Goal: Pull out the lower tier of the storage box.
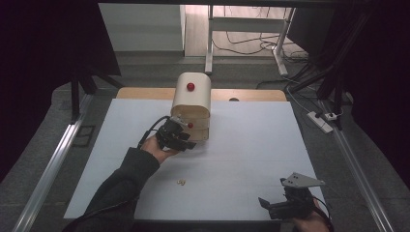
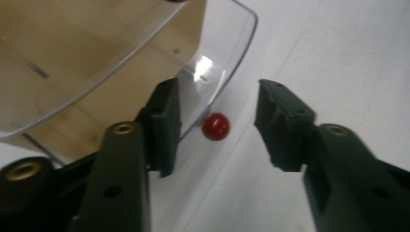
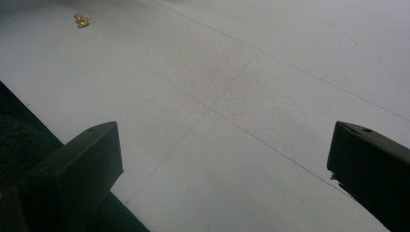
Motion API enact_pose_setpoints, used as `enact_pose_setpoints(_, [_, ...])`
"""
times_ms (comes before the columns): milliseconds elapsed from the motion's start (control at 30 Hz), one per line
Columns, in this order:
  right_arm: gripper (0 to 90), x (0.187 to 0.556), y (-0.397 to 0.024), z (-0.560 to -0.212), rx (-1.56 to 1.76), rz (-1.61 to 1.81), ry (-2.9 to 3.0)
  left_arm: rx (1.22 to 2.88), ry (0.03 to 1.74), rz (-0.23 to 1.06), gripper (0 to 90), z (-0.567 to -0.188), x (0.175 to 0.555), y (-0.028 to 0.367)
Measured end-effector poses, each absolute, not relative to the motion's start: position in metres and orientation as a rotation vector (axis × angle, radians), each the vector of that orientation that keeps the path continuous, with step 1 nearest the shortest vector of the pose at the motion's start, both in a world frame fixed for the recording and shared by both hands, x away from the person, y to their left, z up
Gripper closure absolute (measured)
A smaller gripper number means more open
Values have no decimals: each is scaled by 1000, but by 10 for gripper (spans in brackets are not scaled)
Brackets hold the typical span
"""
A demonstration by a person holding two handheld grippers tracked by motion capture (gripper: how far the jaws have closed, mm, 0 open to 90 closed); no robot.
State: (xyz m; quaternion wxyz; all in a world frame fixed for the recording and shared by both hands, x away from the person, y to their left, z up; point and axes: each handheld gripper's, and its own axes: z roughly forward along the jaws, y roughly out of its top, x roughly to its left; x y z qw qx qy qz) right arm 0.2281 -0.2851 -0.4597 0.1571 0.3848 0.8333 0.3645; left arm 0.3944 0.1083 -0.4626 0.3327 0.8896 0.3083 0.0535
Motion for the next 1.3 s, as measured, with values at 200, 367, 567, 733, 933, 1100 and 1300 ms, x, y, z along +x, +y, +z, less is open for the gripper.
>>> enact_pose_setpoints(200, [0,229,-285,-460,1097,1043,2387,2327,822,160,682,-462,394,110])
enact_pose_setpoints(367, [0,229,-284,-459,1098,1036,2391,2329,822,156,694,-464,391,109])
enact_pose_setpoints(567, [0,229,-284,-459,1107,1034,2389,2322,821,133,701,-470,385,111])
enact_pose_setpoints(733, [0,229,-284,-459,1114,1034,2387,2300,825,124,704,-473,380,113])
enact_pose_setpoints(933, [0,229,-285,-460,1116,1036,2386,2285,820,108,711,-476,374,115])
enact_pose_setpoints(1100, [0,229,-284,-460,1115,1030,2388,2276,816,109,713,-478,369,116])
enact_pose_setpoints(1300, [0,230,-284,-460,1120,1028,2387,2271,816,95,715,-482,362,116])
